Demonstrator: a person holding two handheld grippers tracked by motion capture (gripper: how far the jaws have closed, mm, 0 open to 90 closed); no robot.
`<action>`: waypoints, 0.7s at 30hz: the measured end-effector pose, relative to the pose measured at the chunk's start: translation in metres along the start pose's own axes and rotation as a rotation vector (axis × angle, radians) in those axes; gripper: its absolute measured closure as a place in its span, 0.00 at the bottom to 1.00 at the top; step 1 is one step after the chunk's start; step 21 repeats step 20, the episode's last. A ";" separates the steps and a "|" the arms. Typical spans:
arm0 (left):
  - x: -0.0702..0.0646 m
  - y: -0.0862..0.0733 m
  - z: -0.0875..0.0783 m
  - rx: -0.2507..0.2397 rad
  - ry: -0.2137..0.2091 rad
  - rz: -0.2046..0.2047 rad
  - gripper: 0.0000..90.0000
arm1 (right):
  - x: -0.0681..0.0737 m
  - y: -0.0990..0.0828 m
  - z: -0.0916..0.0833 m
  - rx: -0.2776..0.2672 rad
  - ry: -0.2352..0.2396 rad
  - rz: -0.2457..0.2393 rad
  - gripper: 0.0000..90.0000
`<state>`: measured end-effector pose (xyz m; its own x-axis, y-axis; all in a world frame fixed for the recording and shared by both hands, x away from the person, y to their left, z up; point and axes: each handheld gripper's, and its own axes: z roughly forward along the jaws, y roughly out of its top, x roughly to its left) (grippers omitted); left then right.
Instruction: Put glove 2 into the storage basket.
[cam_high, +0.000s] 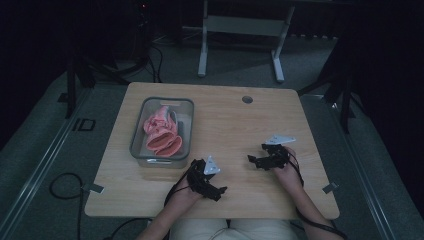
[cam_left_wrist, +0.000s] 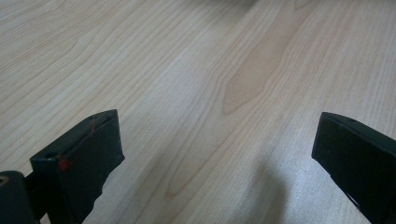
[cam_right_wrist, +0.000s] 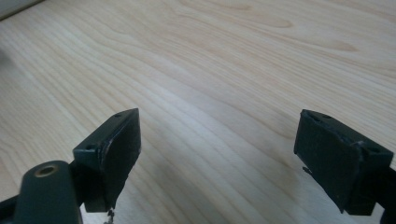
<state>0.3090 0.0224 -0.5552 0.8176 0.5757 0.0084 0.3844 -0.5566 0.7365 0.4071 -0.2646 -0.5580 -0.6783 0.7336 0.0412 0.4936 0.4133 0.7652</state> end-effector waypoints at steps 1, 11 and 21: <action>-0.001 0.000 0.000 0.002 0.004 0.002 0.01 | -0.001 -0.001 -0.001 -0.003 -0.005 0.000 0.16; -0.003 -0.003 -0.002 -0.004 0.027 0.007 0.01 | -0.005 -0.004 -0.002 0.002 -0.019 0.003 0.16; -0.001 -0.004 -0.002 -0.003 0.017 -0.003 0.01 | -0.005 -0.004 -0.001 -0.001 -0.022 0.002 0.16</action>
